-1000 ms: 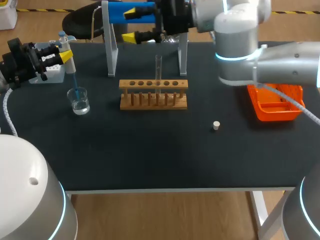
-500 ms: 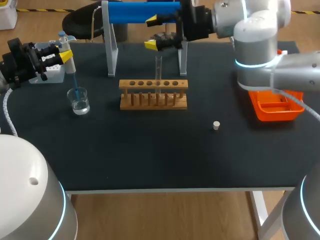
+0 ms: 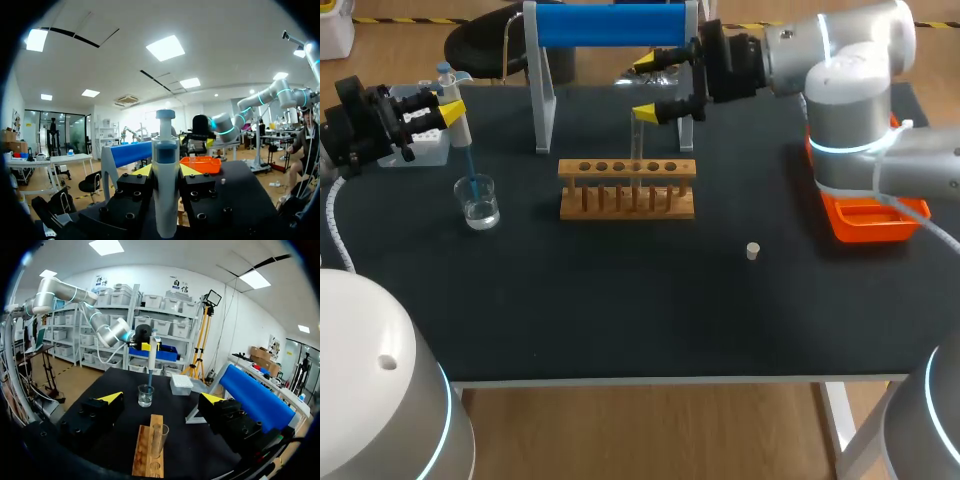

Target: Invert the test tube, pick up the pipette, mount the tip to pipette, aspirate from beaker and dispense into the tube, eject the tip, return the pipette, and cap with the stopper.

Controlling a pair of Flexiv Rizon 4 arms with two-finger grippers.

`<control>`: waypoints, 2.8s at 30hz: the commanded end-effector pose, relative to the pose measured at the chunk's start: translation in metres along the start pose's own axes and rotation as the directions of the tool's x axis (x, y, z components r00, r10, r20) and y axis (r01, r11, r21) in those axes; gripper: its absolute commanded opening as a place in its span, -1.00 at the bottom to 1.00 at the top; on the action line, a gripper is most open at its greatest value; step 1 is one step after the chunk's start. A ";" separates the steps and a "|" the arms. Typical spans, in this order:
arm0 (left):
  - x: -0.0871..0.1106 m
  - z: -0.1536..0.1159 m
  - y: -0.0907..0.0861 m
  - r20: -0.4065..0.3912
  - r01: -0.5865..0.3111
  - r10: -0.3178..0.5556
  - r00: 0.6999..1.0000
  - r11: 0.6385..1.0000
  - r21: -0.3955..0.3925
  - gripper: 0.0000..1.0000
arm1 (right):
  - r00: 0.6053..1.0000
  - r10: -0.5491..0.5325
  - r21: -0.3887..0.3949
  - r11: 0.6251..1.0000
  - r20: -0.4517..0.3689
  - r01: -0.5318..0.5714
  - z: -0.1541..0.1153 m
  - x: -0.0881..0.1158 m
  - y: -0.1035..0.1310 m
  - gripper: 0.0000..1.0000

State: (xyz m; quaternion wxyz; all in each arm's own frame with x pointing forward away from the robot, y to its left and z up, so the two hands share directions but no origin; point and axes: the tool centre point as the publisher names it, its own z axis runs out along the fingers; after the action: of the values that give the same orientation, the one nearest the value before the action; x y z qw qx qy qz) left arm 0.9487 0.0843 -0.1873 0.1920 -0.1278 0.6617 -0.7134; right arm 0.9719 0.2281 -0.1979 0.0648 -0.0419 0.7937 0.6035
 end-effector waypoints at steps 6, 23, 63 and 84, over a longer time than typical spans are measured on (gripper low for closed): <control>-0.001 -0.001 0.000 -0.004 0.001 -0.001 1.000 1.000 0.000 -1.00 | 1.000 0.019 0.017 1.000 -0.009 -0.019 -0.002 0.000 -0.021 1.00; -0.001 -0.001 0.000 -0.004 0.001 -0.001 1.000 1.000 0.000 -1.00 | 0.996 0.057 0.053 0.997 -0.062 -0.054 0.009 0.003 -0.055 1.00; -0.001 -0.001 0.000 -0.004 0.001 -0.001 1.000 1.000 0.000 -1.00 | 0.995 0.092 0.168 0.982 -0.026 -0.086 0.043 -0.005 -0.095 1.00; -0.001 -0.001 0.000 -0.004 0.001 -0.001 1.000 1.000 0.000 -1.00 | 0.998 0.066 0.212 0.975 -0.024 -0.060 0.049 0.001 -0.090 1.00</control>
State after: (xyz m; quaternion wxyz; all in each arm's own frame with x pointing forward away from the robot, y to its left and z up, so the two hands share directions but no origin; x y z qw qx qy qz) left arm 0.9487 0.0843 -0.1873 0.1920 -0.1278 0.6617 -0.7134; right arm 0.9881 0.2509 -0.2975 0.0365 -0.0196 0.8537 0.5190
